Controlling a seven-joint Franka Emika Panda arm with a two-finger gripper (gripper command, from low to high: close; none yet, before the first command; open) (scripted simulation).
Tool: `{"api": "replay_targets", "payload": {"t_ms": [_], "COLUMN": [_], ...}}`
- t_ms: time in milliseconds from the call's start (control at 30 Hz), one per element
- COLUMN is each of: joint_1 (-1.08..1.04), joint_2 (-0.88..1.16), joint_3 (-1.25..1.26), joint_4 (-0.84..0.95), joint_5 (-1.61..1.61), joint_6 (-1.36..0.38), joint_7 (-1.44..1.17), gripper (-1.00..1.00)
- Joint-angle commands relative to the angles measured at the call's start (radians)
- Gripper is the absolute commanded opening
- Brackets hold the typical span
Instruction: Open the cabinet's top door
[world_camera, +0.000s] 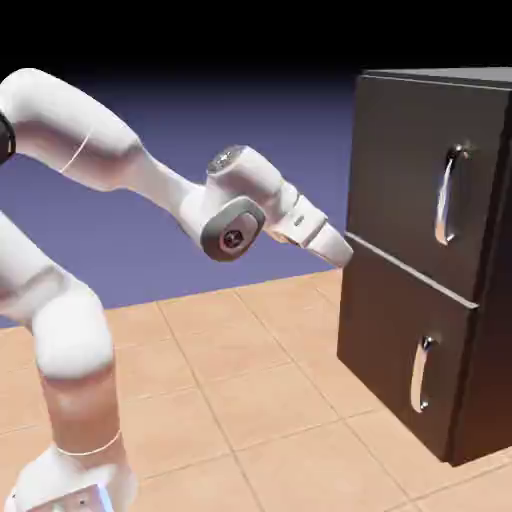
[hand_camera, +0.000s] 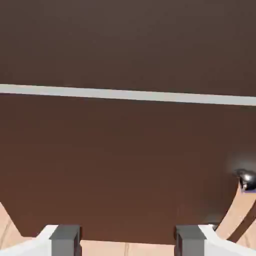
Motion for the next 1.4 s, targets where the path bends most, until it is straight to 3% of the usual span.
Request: {"api": "replay_targets", "payload": {"t_ms": [0,1367], "joint_1": [0.015,0.649], "joint_2": [-0.006,-0.250], "joint_3": [-0.017,-0.732], "joint_4": [0.009,0.371], "joint_5": [-0.044,-1.827], "joint_6": [-0.001,-0.052], "joint_7": [0.031,1.317], "gripper": [0.00,0.00]}}
